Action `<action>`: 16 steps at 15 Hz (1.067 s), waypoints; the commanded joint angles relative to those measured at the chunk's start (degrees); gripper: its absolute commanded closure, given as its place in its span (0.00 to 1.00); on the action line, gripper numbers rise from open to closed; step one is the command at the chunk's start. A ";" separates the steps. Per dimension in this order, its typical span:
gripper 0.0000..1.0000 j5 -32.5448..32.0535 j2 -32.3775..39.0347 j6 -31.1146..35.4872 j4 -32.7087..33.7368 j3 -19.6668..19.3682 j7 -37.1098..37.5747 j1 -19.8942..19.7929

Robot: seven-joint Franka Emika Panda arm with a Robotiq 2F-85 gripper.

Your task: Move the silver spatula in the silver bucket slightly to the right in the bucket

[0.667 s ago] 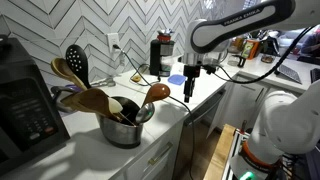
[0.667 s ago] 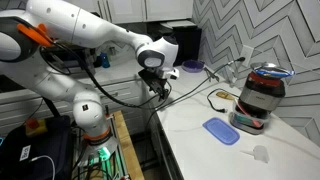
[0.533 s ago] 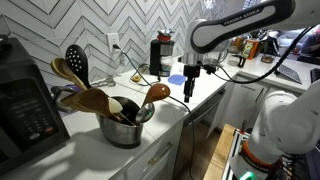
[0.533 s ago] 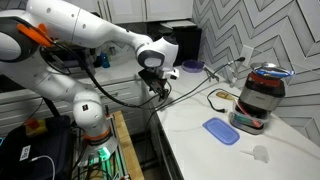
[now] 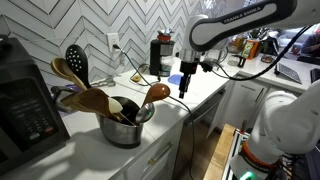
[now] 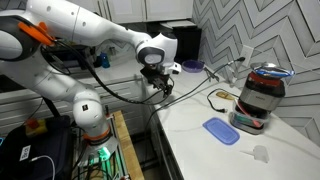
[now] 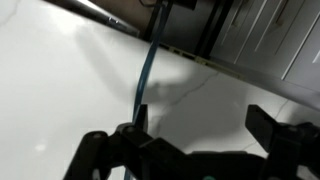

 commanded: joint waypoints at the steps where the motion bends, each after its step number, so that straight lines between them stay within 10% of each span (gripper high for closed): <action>1: 0.00 -3.14 -1.80 3.31 4.80 4.08 3.07 -0.78; 11: 0.00 -4.88 9.24 4.72 31.08 15.92 13.89 4.04; 16: 0.00 -3.50 11.87 6.11 32.58 16.95 14.08 5.85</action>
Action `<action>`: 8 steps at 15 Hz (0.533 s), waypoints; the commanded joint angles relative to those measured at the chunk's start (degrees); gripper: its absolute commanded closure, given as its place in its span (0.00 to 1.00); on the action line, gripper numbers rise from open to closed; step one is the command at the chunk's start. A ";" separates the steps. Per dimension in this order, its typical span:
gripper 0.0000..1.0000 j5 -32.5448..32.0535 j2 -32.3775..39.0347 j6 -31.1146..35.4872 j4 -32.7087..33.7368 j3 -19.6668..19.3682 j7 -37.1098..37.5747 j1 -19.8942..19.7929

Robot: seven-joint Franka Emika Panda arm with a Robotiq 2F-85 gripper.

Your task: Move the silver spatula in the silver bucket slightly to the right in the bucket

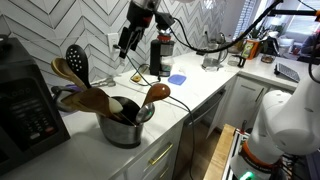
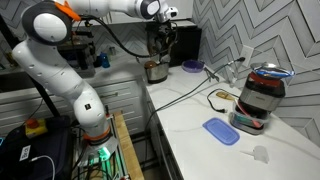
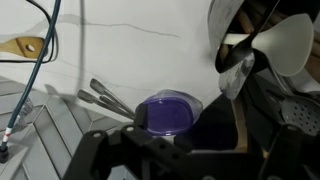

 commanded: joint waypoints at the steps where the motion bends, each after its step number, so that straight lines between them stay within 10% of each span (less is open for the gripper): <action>1: 0.00 -0.19 0.54 -0.14 0.35 -0.20 0.13 0.26; 8: 0.00 -4.02 7.14 -7.39 3.95 2.83 17.60 -1.69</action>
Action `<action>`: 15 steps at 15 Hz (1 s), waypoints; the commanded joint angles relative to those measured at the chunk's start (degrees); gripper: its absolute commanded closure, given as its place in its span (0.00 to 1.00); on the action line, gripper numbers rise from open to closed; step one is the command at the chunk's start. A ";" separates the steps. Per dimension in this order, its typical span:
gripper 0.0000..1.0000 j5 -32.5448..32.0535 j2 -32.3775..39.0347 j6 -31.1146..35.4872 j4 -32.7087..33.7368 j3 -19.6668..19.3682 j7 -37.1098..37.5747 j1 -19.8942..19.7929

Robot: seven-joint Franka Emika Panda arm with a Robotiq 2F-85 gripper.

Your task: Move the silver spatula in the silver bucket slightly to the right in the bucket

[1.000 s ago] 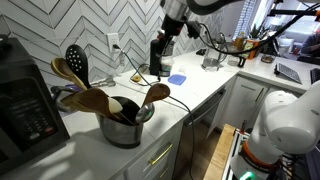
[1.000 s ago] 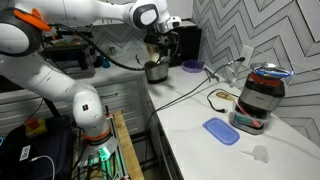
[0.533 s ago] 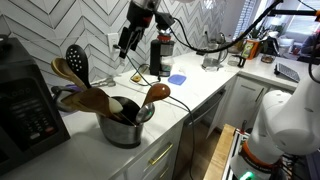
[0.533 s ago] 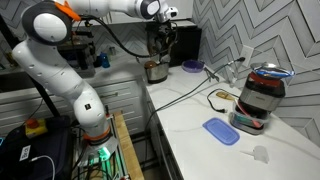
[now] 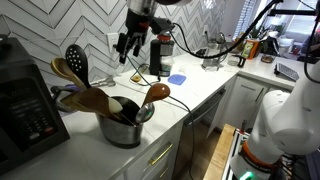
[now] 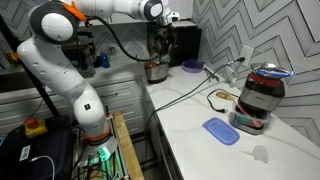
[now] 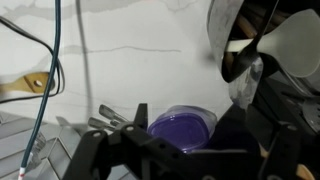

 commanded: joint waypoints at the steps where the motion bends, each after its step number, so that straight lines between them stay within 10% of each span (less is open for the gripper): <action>1: 0.00 -2.30 5.99 -5.70 3.39 2.54 10.51 -0.57; 15: 0.00 -2.34 16.77 -5.78 11.91 4.88 19.60 3.51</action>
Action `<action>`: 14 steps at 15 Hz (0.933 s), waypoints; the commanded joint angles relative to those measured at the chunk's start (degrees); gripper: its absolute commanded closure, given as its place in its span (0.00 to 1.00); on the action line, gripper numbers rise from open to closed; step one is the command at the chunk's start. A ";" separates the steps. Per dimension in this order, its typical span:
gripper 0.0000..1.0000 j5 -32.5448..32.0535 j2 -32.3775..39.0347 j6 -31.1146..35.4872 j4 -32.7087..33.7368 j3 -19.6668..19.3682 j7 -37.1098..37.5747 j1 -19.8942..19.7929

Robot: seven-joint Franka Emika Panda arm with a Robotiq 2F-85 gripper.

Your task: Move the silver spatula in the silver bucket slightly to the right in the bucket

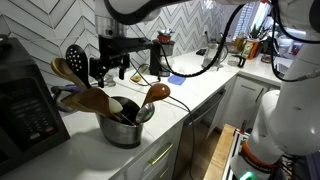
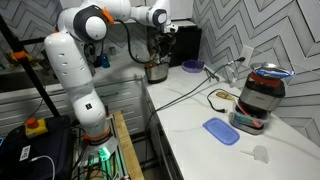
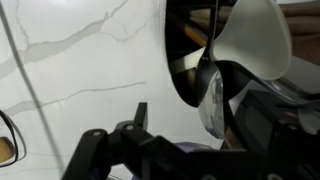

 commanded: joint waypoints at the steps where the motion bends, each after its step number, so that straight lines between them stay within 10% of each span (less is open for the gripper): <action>1: 0.00 -2.42 1.77 1.33 1.26 -0.03 1.25 0.92; 8: 0.22 -3.92 5.77 4.87 3.11 0.04 0.97 2.38; 14: 0.70 -7.29 8.77 2.99 5.42 -0.52 4.56 3.96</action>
